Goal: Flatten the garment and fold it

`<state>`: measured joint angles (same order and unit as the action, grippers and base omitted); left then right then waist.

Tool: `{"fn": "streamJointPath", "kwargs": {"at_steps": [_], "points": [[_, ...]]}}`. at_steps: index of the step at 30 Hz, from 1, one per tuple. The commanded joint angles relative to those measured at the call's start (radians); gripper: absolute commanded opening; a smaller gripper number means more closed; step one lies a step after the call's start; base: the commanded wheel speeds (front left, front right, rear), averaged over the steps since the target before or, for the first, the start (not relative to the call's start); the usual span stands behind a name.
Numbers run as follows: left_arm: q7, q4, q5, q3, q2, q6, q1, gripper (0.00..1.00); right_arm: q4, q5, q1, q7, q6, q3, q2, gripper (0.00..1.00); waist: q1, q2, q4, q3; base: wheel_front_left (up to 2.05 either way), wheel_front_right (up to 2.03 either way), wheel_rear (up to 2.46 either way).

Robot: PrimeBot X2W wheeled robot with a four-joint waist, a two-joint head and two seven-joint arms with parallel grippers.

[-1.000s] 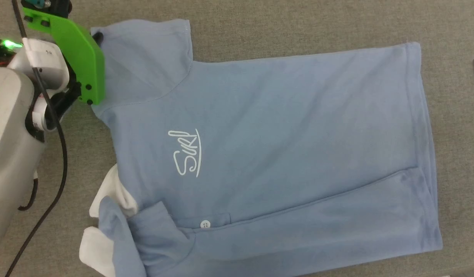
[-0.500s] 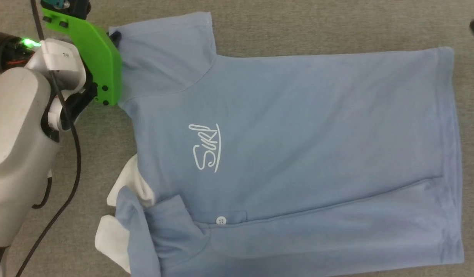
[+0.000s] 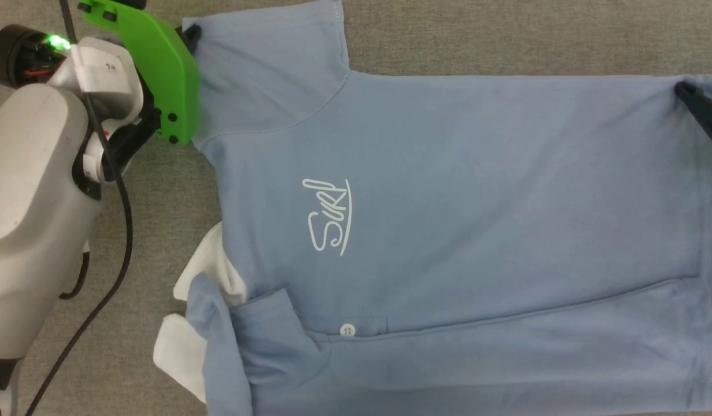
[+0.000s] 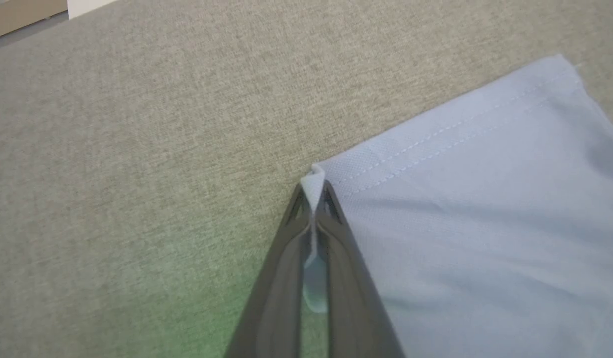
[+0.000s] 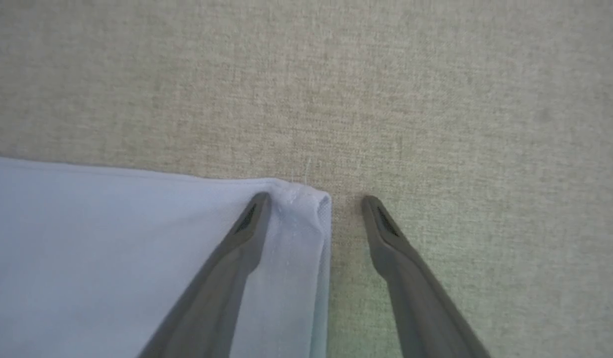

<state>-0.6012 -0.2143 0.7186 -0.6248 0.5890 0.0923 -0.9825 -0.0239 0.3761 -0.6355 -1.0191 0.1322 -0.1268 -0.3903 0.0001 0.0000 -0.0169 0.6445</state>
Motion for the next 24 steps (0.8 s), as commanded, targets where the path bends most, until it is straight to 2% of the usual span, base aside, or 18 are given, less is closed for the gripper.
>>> {"fn": "streamJointPath", "kwargs": {"at_steps": [1,11,18,24], "points": [[-0.002,-0.021,-0.003,-0.008,-0.001,-0.001,0.004,0.0,-0.04,-0.005,0.018,0.004,-0.002,0.02,0.018,0.0,-0.0001,0.0,0.001,0.003,0.0,0.0,0.0],[0.088,-0.027,0.02,0.033,-0.001,-0.008,0.014,0.0,-0.039,0.023,0.003,0.083,-0.002,0.035,-0.027,0.0,-0.0001,0.0,-0.003,-0.051,0.0,0.0,0.0],[0.221,0.015,0.041,0.075,0.01,-0.033,0.071,0.0,0.009,0.043,0.036,0.19,-0.002,0.02,-0.047,0.0,-0.0001,0.0,0.003,-0.163,0.0,0.0,0.0],[0.348,0.116,0.065,0.106,0.031,-0.039,0.212,0.0,0.055,0.068,0.146,0.297,-0.002,0.014,-0.048,0.0,-0.0001,0.0,0.016,-0.271,0.0,0.0,0.0]]}}
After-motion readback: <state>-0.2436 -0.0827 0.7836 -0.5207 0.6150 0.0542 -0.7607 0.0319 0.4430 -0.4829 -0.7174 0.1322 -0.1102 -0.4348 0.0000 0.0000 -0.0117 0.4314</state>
